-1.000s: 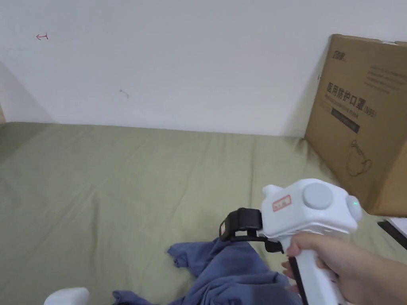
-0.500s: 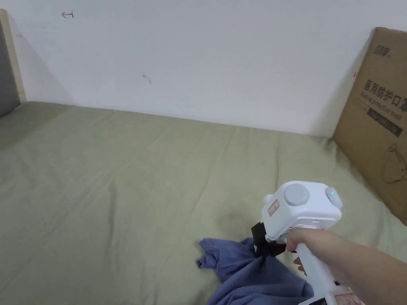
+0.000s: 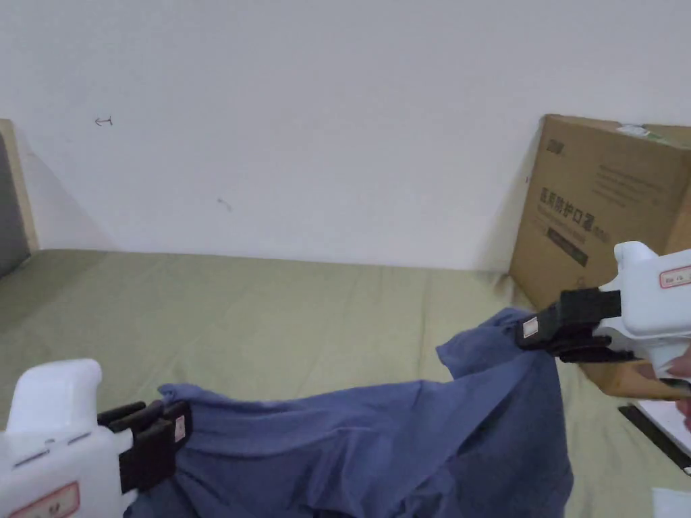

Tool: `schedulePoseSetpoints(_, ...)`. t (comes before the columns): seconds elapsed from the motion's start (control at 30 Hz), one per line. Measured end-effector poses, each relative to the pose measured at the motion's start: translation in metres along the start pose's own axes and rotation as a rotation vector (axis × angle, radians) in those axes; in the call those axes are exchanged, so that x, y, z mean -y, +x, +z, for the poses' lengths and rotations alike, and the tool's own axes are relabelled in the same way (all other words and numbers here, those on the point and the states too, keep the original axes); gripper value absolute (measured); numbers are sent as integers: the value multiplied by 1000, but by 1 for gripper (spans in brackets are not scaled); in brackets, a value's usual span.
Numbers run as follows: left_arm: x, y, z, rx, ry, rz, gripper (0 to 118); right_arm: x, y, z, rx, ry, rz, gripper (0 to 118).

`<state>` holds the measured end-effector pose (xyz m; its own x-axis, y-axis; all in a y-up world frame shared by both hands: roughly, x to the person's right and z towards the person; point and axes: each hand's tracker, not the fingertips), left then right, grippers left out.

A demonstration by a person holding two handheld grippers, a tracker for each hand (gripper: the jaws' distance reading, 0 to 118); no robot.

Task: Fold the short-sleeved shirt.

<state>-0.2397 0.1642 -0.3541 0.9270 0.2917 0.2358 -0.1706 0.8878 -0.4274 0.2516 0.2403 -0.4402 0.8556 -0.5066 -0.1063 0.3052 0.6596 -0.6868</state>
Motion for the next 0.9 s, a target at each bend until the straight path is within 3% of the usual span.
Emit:
schedulePoseSetpoints(0.13,-48,13,0,-26,29,-72,3,-23,-8,48,83,85,89,10)
schedulePoseSetpoints(0.37,-138,23,-5,-52,104,-116,3,-71,-24,93,176,194,83,10)
schedulePoseSetpoints(0.53,-191,22,-23,-76,119,-120,3,-111,-42,95,203,271,76,11)
schedulePoseSetpoints(0.7,-234,30,-49,-118,168,-100,3,-155,-71,85,234,394,145,11)
schedulePoseSetpoints(0.9,-277,30,-98,-146,226,-144,3,-214,-90,63,304,517,170,11)
